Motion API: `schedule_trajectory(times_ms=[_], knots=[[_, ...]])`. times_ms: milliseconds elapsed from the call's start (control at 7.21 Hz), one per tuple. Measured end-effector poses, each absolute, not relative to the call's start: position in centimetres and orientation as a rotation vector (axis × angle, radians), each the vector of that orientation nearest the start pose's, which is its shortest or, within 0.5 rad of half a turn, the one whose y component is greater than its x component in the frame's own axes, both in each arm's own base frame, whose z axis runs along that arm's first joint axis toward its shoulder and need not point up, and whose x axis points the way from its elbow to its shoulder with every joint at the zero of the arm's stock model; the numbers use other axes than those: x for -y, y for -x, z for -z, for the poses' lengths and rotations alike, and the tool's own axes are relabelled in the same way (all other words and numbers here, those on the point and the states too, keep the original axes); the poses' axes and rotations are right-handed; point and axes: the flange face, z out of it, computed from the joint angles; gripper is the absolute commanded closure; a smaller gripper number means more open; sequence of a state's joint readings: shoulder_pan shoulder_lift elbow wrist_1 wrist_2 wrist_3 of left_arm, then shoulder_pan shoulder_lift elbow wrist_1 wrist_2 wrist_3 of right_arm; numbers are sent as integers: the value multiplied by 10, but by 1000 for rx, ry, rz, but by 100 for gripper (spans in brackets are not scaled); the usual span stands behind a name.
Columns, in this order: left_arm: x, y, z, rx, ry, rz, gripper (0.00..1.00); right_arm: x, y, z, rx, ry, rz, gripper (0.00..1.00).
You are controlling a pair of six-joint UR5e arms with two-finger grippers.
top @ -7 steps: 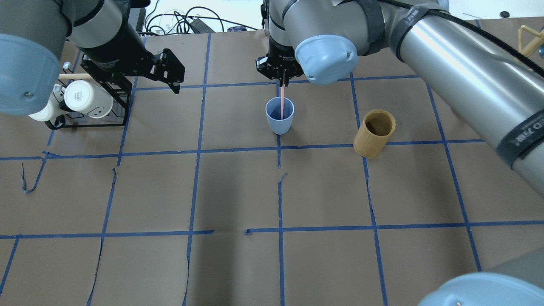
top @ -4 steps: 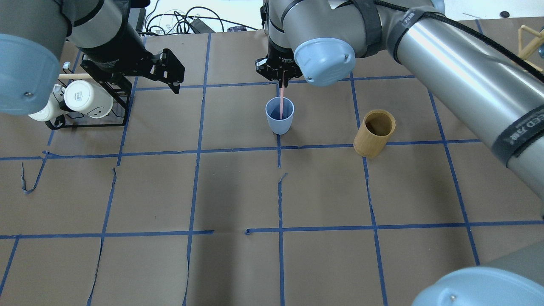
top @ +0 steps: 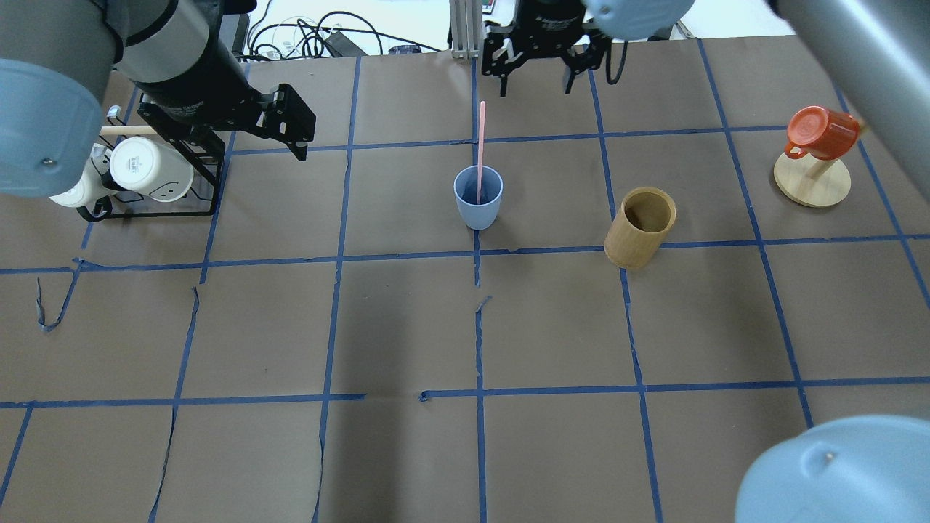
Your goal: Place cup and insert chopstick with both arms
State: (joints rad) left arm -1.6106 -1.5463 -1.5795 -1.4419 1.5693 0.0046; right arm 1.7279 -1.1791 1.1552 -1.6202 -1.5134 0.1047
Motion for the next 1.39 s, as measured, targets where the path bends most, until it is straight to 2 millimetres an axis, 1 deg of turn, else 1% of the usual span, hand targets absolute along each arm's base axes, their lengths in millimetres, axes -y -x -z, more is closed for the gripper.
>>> schedule_trajectory(times_ms=[139,277,416,554,693,832,1109,1386], knots=[[489,153,-509,-3137,-70,228,0,625,-204,-487,-3079,111,79,13],[489,153,-509,-3137,-70,227,0,602,-182,-488,-3087,161,42,13],[489,153,-509,-3137,-70,227,0,571,-170,-482,-3087,197,-5,12],[489,153,-509,-3137,-70,227,0,547,-165,-477,-3085,215,-23,12],[489,153,-509,-3137,-70,227,0,534,-164,-479,-3081,226,-14,12],[489,153,-509,-3137,-70,227,0,527,-165,-483,-3075,239,1,3],[489,153,-509,-3137,-70,225,0,519,-164,-489,-3064,310,19,1],[489,153,-508,-3137,-70,224,0,516,-164,-488,-3065,327,13,0]])
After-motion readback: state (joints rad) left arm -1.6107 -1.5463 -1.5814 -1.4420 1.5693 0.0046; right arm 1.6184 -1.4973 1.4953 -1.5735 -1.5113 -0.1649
